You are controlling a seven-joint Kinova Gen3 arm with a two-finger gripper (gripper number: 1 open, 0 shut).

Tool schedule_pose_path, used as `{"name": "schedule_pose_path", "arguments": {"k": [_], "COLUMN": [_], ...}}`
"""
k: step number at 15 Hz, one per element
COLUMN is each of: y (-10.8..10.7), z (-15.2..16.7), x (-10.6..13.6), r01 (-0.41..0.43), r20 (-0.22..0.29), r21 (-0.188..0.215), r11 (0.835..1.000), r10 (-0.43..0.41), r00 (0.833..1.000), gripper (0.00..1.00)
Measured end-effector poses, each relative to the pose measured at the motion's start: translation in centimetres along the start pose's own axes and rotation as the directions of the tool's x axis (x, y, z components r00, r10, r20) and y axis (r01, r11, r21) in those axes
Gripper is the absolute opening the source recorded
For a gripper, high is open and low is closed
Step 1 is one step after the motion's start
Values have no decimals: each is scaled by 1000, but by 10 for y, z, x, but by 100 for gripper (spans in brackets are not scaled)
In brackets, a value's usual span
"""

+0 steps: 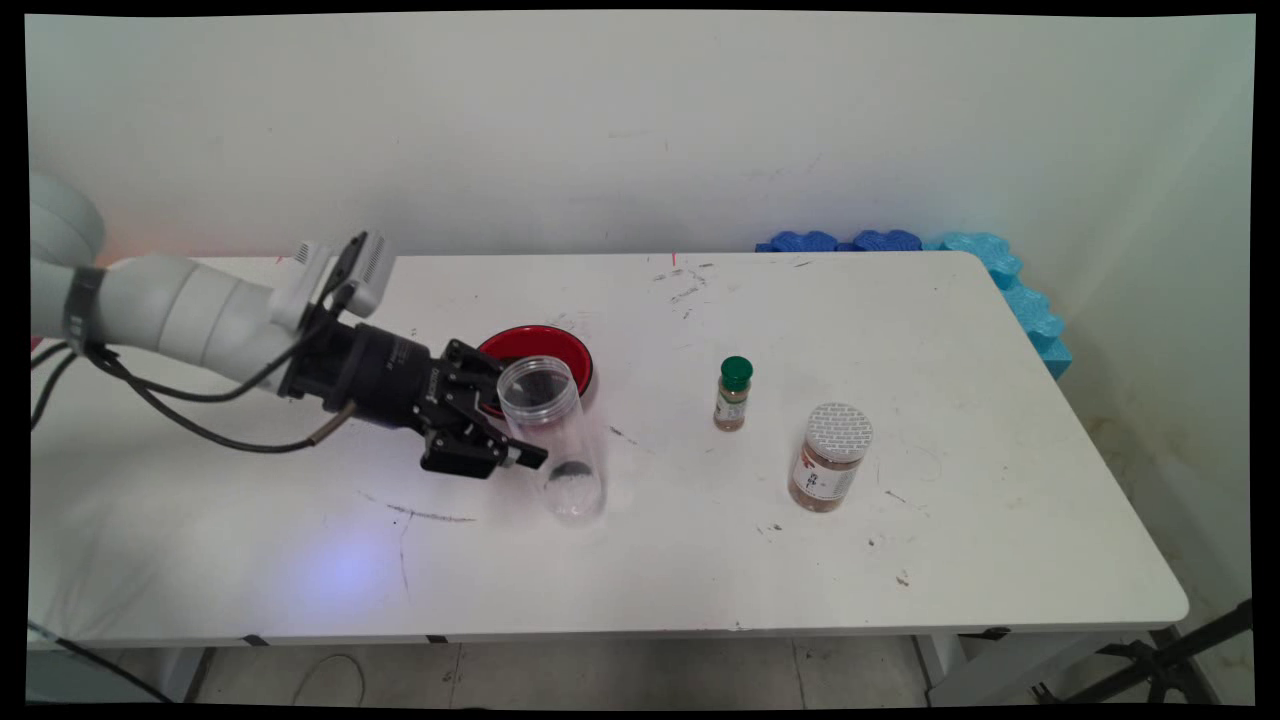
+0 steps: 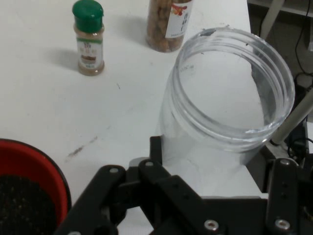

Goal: Place the picked object on the table

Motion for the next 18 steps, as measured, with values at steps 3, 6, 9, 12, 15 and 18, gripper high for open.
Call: {"name": "schedule_pose_path", "arguments": {"k": [3, 6, 9, 12, 15, 18], "y": [1, 1, 1, 1, 0, 0], "z": [9, 17, 23, 26, 29, 30], "x": [-7, -12, -16, -19, -21, -23], "r01": [8, 12, 13, 14, 8, 0], "r20": [4, 7, 8, 9, 8, 11], "r21": [-4, -6, -8, -8, -9, -11], "r11": [1000, 1000, 1000, 1000, 1000, 1000], "r10": [-8, -12, -13, -13, -8, 0], "r00": [1000, 1000, 1000, 1000, 1000, 1000], "gripper": [0, 0, 0, 0, 100, 100]}}
